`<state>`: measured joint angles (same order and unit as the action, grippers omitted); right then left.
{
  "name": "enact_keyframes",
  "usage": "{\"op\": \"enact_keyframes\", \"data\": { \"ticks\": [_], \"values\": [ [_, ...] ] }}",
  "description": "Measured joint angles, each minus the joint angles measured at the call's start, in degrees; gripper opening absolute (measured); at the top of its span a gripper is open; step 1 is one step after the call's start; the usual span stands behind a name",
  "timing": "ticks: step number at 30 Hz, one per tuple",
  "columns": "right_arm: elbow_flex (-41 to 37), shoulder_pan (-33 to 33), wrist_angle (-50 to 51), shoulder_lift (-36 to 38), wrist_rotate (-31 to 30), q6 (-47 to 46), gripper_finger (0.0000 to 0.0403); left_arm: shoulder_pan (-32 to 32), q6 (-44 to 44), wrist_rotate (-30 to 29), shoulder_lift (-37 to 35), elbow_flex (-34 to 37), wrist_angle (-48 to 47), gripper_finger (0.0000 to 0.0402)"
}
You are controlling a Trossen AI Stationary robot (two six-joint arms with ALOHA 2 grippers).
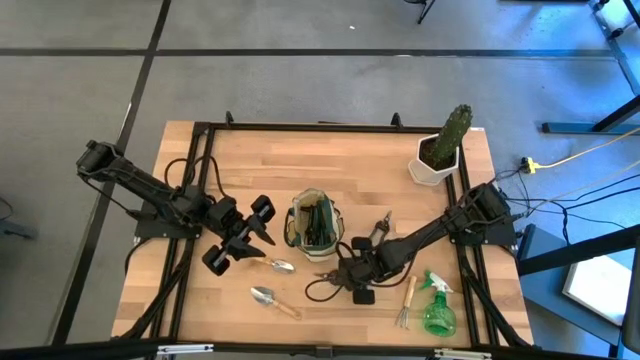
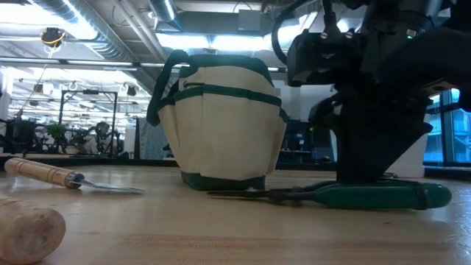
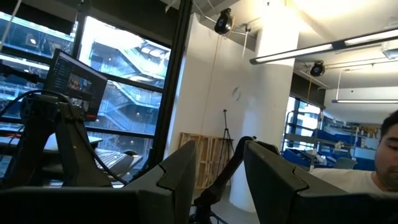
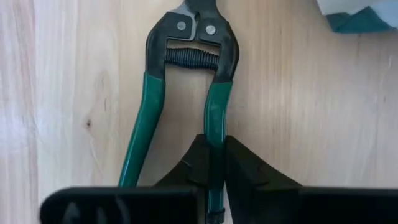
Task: Pick & Place Garden tools in Gardening bag
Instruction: Put the bottom green fruit pruner into the green gardening bag
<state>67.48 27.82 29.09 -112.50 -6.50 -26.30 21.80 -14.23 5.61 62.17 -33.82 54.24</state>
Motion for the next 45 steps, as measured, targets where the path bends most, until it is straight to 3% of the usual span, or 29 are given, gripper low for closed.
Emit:
{"op": "enact_keyframes", "data": {
  "ticks": [10,16,21,29,36,40,45],
  "values": [
    [0.06,2.86,3.17,4.01,-4.11,-7.99,0.0025,0.00,0.02,-0.04,-0.06,0.00,0.00,0.0129],
    [5.98,6.01,15.90,5.44,-10.86,-12.35,0.0025,0.00,0.04,-0.87,-0.07,0.00,0.77,0.0129],
    [14.40,8.82,29.58,5.68,-20.67,-17.33,0.0024,0.00,0.05,-2.49,-0.09,0.00,0.81,0.0129],
    [24.52,12.63,42.79,5.81,-44.16,-29.21,0.0024,0.00,2.06,-10.77,-0.09,0.00,-0.43,0.0129],
    [25.05,12.82,45.62,5.81,-49.94,-32.89,0.0024,0.02,2.62,-12.94,-0.09,0.00,-1.52,0.0129],
    [25.05,12.68,48.19,5.81,-57.07,-36.21,0.0024,0.02,4.04,-22.29,-0.11,0.00,-4.03,0.0129],
    [25.05,10.49,49.97,5.81,-64.38,-40.20,0.0024,1.35,4.83,-50.14,-0.63,0.02,-11.55,0.0129]
  ]
}}
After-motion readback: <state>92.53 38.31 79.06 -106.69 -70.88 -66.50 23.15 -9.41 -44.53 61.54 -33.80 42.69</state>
